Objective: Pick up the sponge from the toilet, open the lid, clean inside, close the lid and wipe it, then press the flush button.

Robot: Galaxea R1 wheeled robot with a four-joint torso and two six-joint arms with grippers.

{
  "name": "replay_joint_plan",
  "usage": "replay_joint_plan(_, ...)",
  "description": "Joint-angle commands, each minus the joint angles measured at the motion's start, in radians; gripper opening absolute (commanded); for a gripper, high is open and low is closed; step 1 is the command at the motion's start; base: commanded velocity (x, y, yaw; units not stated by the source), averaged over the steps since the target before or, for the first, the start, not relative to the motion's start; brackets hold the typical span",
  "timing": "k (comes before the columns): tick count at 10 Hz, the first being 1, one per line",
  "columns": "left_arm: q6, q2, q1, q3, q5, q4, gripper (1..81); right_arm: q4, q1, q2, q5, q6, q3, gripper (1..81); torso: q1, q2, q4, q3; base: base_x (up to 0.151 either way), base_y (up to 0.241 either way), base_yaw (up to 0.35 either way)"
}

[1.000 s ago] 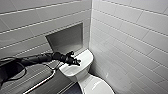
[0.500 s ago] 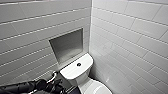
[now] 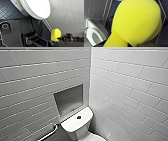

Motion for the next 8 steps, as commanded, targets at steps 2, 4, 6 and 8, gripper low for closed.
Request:
replay_joint_plan(2,0.011,0.14,0.207,-0.195,-0.164,0.175,1.0,0.001,0.018,0.008,-0.068,0.0,0.005,1.0,-0.001,0.0,0.0,0.076,0.0,0.0,0.0)
replay_joint_plan(4,0.01,0.229,0.296,-0.362,-0.251,0.165,1.0,0.003,0.015,0.005,-0.068,0.0,0.001,1.0,-0.002,-0.001,0.0,0.123,0.0,0.0,0.0)
replay_joint_plan(6,0.004,0.308,0.364,-0.523,-0.334,0.161,1.0,0.004,0.011,0.006,-0.068,0.0,-0.002,1.0,-0.003,-0.002,0.0,0.137,0.0,0.0,0.0)
replay_joint_plan(8,0.004,0.381,0.409,-0.648,-0.342,0.163,1.0,0.005,0.011,0.005,-0.068,0.001,-0.002,1.0,-0.005,-0.003,0.0,0.133,0.0,0.0,0.0)
